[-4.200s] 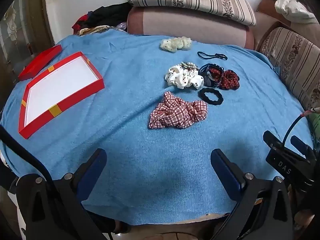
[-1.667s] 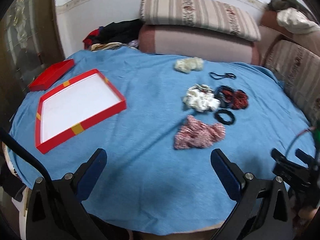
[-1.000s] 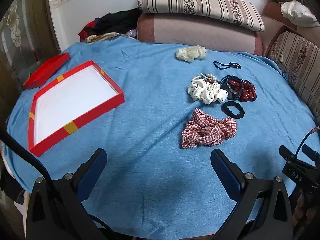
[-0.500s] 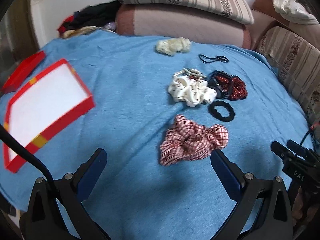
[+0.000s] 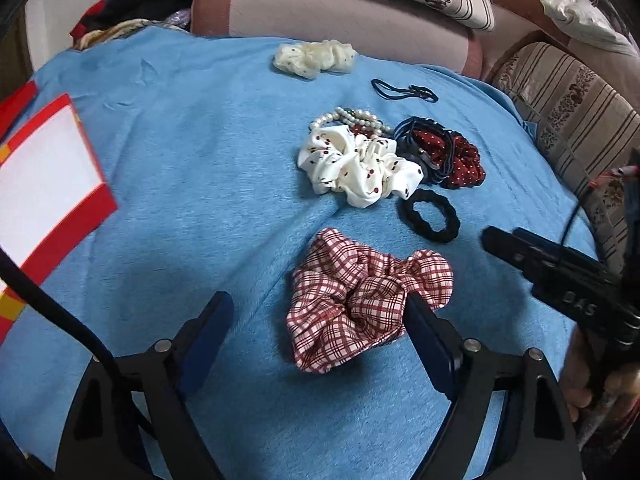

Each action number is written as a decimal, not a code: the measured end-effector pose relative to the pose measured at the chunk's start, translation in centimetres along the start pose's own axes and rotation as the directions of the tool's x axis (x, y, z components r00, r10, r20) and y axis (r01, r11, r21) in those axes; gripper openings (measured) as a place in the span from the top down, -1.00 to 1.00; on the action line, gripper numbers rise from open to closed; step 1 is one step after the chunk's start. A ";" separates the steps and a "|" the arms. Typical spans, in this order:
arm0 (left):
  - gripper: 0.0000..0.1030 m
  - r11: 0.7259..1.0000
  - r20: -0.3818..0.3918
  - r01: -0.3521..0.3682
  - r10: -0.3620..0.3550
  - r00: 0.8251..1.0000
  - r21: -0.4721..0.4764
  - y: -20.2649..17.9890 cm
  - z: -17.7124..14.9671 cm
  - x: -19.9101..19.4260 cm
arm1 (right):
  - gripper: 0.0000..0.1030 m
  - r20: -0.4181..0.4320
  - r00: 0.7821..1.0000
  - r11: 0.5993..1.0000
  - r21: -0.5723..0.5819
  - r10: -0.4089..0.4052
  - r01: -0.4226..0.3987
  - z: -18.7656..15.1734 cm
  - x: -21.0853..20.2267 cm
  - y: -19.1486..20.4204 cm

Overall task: Organize jewelry
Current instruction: 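Move both tools toward the pile of hair accessories, then grasp the plaid red-white scrunchie with the left tool while the right tool grasps the black ring hair tie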

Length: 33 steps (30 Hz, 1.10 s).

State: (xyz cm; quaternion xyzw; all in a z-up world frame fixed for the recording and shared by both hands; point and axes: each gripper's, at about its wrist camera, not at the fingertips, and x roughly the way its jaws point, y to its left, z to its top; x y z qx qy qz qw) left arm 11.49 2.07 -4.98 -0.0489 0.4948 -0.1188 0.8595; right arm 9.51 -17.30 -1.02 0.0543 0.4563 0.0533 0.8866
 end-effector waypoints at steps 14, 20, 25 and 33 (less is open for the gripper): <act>0.03 0.999 -0.003 0.025 -0.025 1.000 -0.020 0.4 0.6 1.6 | 0.17 -0.047 0.999 0.999 0.021 0.027 -0.026 1.3 4.4 0.0; 0.83 0.999 -0.015 0.009 -0.010 1.000 -0.046 0.8 0.8 0.9 | 0.80 -0.056 0.998 0.998 -0.063 -0.011 0.008 1.3 4.6 1.5; 0.85 0.997 0.002 0.009 -0.009 1.000 -0.075 1.2 0.4 -1.1 | 0.87 -0.048 0.999 0.997 -0.069 0.012 -0.015 1.3 3.0 2.0; 0.85 0.993 0.094 0.012 -0.001 0.996 -0.116 3.2 0.1 -6.7 | 0.87 0.020 0.997 0.990 -0.120 0.071 -0.068 1.5 -2.2 4.9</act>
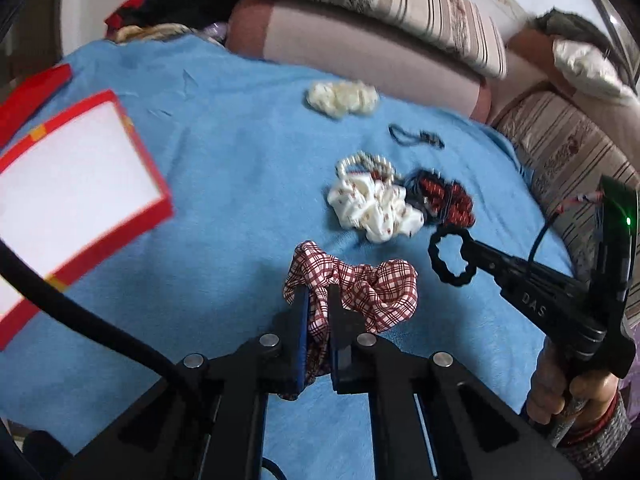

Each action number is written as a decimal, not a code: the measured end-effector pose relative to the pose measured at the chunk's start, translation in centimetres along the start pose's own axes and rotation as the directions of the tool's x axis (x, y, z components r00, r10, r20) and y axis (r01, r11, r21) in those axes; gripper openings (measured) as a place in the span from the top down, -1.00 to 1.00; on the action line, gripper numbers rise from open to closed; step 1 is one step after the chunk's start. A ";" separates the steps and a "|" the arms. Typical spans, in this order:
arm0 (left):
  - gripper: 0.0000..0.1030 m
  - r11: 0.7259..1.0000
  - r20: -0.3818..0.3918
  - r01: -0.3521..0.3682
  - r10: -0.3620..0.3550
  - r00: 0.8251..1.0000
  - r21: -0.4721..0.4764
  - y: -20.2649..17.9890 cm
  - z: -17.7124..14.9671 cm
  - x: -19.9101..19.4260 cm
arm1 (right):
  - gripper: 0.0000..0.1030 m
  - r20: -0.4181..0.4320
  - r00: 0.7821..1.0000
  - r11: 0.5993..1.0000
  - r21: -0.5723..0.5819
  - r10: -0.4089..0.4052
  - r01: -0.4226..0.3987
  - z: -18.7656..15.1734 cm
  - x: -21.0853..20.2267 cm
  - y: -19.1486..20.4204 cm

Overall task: Organize jewelry
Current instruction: 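Grasp the plaid red-white scrunchie with the left tool while the right tool grasps the black ring hair tie, then carry both items into the red-framed white tray and open both tools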

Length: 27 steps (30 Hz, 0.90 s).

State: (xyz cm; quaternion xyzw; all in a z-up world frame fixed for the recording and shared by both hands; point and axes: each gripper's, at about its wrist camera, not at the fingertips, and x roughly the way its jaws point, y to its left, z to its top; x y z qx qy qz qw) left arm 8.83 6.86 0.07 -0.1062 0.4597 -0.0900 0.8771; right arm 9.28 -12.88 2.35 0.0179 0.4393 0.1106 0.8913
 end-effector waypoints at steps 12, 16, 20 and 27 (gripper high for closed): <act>0.85 0.963 0.092 -0.229 0.244 0.965 -0.144 12.5 1.9 -7.3 | 0.87 -0.028 0.980 0.967 -0.157 0.196 -0.198 4.1 1.2 12.8; 0.85 0.928 0.086 -0.317 0.338 0.937 -0.194 17.1 2.3 -8.2 | 0.87 -0.076 0.961 0.945 -0.180 0.264 -0.274 5.5 4.2 17.8; 0.85 0.895 0.053 -0.375 0.399 0.916 -0.243 21.5 2.6 -8.0 | 0.87 -0.132 0.951 0.930 -0.212 0.278 -0.301 6.0 8.0 22.1; 0.78 0.864 -0.020 -0.416 0.428 0.904 -0.283 25.7 2.0 -6.2 | 0.84 -0.206 0.948 0.927 -0.240 0.242 -0.289 5.3 13.0 25.3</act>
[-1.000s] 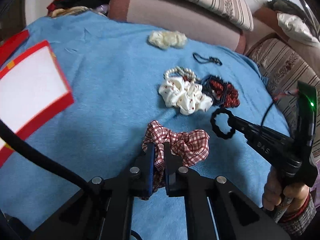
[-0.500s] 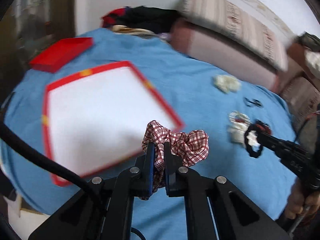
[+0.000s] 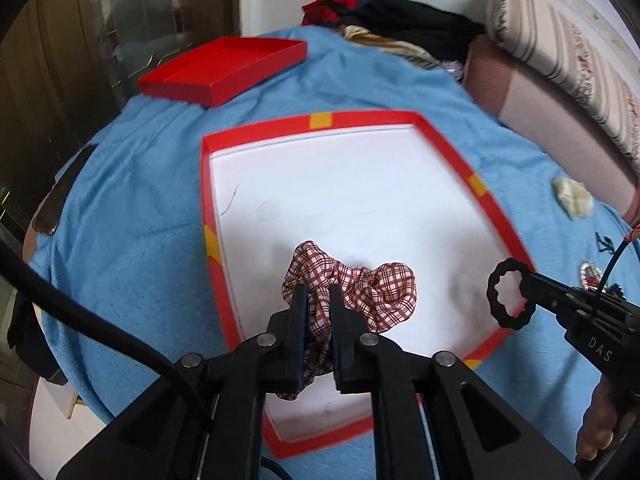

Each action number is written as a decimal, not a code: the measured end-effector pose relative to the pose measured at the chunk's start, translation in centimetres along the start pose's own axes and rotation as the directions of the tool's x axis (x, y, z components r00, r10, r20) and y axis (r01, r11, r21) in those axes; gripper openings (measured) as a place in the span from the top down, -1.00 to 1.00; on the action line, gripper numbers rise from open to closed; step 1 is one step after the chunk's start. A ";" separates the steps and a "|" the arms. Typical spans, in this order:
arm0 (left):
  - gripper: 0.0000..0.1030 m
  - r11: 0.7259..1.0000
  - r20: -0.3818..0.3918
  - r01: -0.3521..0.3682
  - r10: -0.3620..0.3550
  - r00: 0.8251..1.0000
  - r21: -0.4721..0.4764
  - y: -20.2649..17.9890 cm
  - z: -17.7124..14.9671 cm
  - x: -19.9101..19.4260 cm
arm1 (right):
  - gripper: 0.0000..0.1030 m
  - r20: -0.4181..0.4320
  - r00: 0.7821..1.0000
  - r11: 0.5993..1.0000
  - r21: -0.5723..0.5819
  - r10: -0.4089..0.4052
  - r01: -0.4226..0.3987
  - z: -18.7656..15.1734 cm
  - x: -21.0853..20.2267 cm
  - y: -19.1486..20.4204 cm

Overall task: Organize jewelry
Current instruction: 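Carry both items into the red-framed white tray and open both tools, then withdraw both tools from the tray back toward the accessory pile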

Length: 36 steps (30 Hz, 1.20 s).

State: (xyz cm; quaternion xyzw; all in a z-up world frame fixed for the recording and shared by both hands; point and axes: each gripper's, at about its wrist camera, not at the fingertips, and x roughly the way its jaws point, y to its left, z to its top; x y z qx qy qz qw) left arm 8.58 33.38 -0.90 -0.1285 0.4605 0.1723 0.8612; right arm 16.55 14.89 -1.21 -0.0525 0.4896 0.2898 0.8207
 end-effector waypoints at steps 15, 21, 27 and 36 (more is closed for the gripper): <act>0.02 0.994 0.076 0.064 -0.057 0.995 -0.093 2.0 -0.4 -3.1 | 0.38 0.029 0.997 0.995 0.076 -0.065 0.063 0.5 -1.6 -3.9; 0.01 0.992 0.102 0.072 -0.062 0.993 -0.104 2.5 -0.9 -5.4 | 0.84 -0.036 0.998 0.993 0.105 -0.049 0.053 -0.1 0.1 -4.4; -0.01 0.994 0.112 0.060 -0.050 0.992 -0.089 2.0 -1.1 -6.7 | 0.92 -0.074 0.997 0.997 0.076 -0.001 0.007 -3.1 -2.0 -2.1; -0.11 0.998 0.112 0.060 -0.060 0.992 0.004 -2.4 -2.2 -9.1 | 0.75 0.016 1.000 1.000 0.013 -0.017 0.017 -8.1 -7.1 -0.5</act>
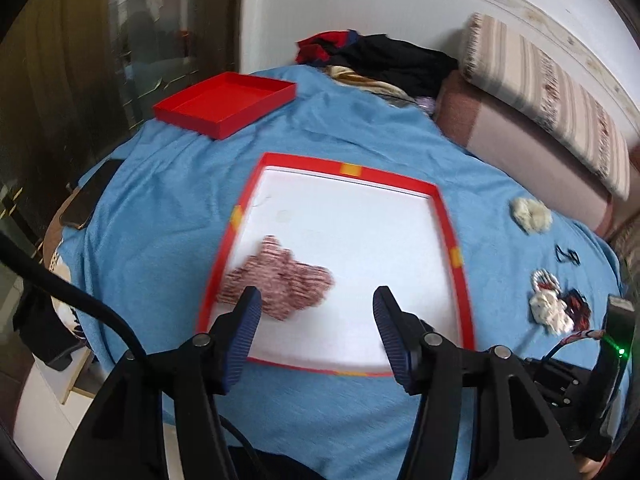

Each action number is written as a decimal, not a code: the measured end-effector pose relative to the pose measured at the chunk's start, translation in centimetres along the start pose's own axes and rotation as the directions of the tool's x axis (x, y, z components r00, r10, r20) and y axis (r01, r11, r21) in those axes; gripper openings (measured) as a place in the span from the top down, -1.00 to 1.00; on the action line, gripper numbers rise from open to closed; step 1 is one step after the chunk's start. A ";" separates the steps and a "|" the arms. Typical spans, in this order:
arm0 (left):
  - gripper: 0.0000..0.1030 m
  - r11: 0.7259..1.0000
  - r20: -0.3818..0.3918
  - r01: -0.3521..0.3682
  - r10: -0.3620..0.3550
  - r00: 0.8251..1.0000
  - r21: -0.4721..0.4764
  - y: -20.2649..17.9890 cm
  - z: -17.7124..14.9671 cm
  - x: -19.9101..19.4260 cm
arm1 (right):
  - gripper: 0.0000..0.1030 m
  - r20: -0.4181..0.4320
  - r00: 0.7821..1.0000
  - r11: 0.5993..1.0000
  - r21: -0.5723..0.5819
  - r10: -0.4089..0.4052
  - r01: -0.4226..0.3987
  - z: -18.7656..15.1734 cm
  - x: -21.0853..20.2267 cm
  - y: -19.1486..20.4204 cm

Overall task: Organize jewelry
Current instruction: 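Withdraw both tools from the tray back toward the accessory pile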

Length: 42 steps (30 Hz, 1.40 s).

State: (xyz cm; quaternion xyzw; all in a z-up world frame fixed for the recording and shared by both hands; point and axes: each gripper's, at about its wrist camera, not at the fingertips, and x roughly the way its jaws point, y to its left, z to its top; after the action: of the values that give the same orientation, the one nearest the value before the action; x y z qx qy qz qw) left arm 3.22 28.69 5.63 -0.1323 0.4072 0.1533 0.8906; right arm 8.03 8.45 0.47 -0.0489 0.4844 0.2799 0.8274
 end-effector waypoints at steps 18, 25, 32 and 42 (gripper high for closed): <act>-0.25 0.925 -0.122 0.215 -0.185 0.975 0.312 -22.5 -5.6 1.4 | 0.34 0.039 0.926 0.884 0.315 -0.375 0.345 -10.8 -12.0 -20.9; -0.25 0.900 -0.144 0.200 -0.155 0.977 0.388 -26.6 -7.7 2.4 | 0.34 -0.010 0.866 0.815 0.334 -0.500 0.474 -11.1 -12.0 -23.1; -0.25 0.899 -0.165 0.178 -0.121 0.979 0.399 -27.3 -7.8 4.2 | 0.34 -0.037 0.852 0.801 0.321 -0.523 0.505 -11.2 -11.1 -23.7; -0.25 0.879 -0.197 0.266 -0.201 0.959 0.395 -29.2 -7.7 6.7 | 0.31 -0.022 0.873 0.802 0.385 -0.487 0.457 -10.9 -10.9 -25.4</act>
State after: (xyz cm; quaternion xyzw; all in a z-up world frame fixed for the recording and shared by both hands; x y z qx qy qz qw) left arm 13.25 0.27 -1.16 0.0020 0.4774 -0.0566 0.8768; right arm 8.46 -21.27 -1.07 0.0035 0.4688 -0.0318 0.8827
